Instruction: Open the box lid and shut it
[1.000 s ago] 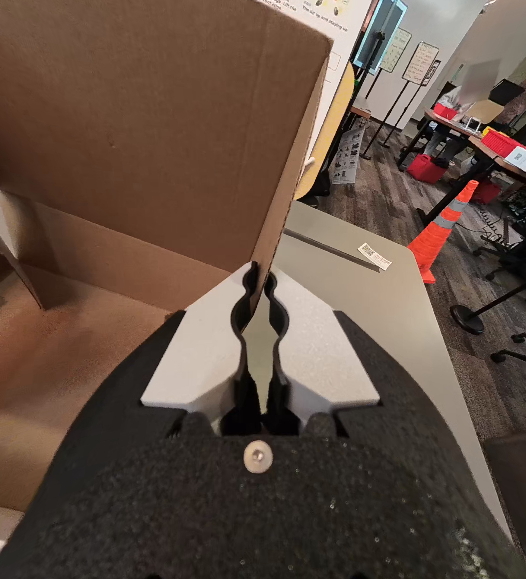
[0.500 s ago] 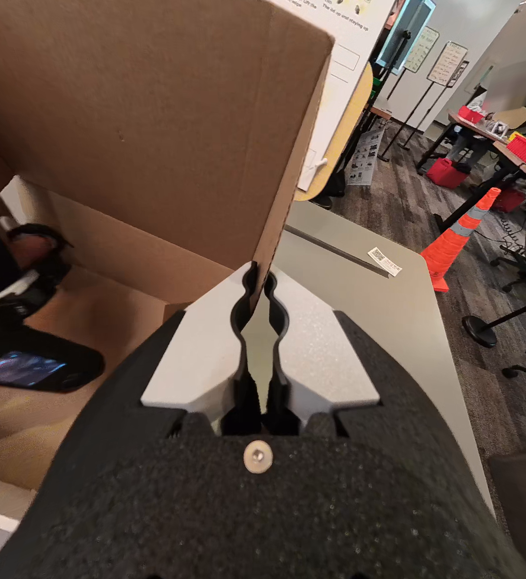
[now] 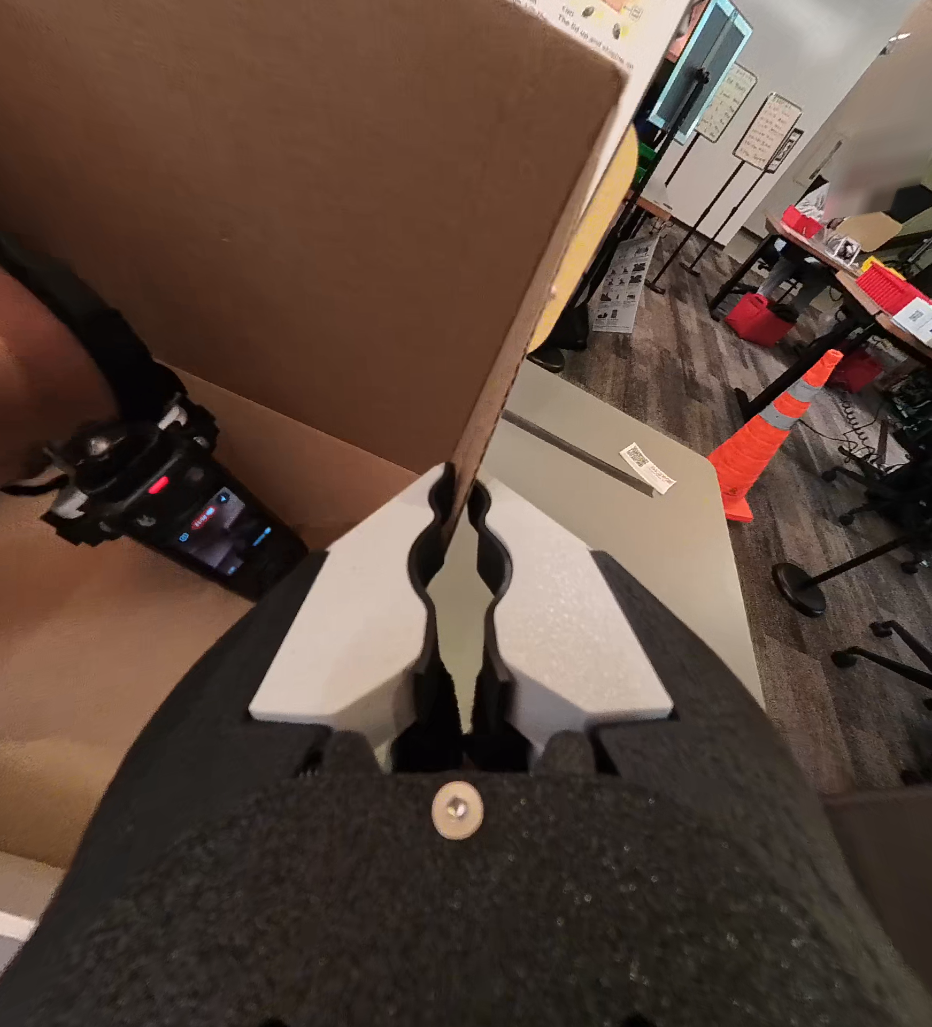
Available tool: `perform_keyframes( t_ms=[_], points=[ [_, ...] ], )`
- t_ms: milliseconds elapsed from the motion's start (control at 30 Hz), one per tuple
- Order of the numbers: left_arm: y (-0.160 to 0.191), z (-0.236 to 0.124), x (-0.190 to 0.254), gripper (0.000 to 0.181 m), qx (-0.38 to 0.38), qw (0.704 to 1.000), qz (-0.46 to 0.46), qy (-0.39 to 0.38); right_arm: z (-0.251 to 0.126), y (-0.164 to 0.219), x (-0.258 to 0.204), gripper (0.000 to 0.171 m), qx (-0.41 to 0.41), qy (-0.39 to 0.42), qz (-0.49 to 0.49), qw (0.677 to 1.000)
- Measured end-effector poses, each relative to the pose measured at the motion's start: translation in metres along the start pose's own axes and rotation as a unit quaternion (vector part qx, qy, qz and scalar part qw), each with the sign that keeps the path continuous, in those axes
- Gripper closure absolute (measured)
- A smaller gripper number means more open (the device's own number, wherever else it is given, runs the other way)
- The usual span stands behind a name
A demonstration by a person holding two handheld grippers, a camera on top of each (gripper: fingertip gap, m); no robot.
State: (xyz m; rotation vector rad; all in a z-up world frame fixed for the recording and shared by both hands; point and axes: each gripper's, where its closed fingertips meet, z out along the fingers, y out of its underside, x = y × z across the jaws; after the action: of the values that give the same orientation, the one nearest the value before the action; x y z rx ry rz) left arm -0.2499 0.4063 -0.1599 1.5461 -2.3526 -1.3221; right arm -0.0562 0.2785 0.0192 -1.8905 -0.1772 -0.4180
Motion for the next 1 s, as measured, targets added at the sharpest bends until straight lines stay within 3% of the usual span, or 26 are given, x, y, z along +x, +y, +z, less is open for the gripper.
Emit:
perform_keyframes(
  t_ms=[167, 300, 433, 533, 633, 767, 867, 1000],
  points=[
    [0.009, 0.019, -0.008, 0.177, -0.054, 0.998, -0.013, -0.006, 0.015, 0.004, -0.003, 0.168, -0.006, -0.067, 0.036, 0.997],
    [0.004, 0.019, -0.012, 0.175, -0.041, 0.999, -0.023, -0.027, 0.020, 0.001, -0.005, 0.165, -0.014, -0.051, 0.007, 0.999],
    [-0.006, 0.011, -0.034, 0.164, 0.036, 0.992, -0.077, -0.096, 0.021, -0.003, 0.001, 0.164, -0.017, -0.034, 0.014, 0.999],
    [-0.014, -0.023, -0.042, 0.141, 0.143, 0.972, -0.133, -0.133, 0.021, -0.002, 0.002, 0.163, -0.016, -0.033, 0.021, 0.999],
    [-0.013, -0.080, -0.030, 0.137, 0.300, 0.923, -0.206, -0.124, 0.021, 0.001, 0.001, 0.162, -0.020, -0.036, 0.020, 0.999],
    [0.031, -0.143, -0.001, 0.142, 0.470, 0.820, -0.317, -0.079, 0.013, 0.001, 0.003, 0.148, -0.017, -0.029, 0.015, 0.999],
    [0.077, -0.155, 0.017, 0.146, 0.538, 0.743, -0.397, -0.025, -0.010, -0.013, 0.005, 0.143, 0.009, -0.028, 0.023, 0.999],
    [0.132, -0.137, 0.018, 0.146, 0.564, 0.657, -0.501, -0.008, -0.056, -0.049, -0.011, 0.141, 0.066, -0.081, 0.038, 0.994]
  ],
)
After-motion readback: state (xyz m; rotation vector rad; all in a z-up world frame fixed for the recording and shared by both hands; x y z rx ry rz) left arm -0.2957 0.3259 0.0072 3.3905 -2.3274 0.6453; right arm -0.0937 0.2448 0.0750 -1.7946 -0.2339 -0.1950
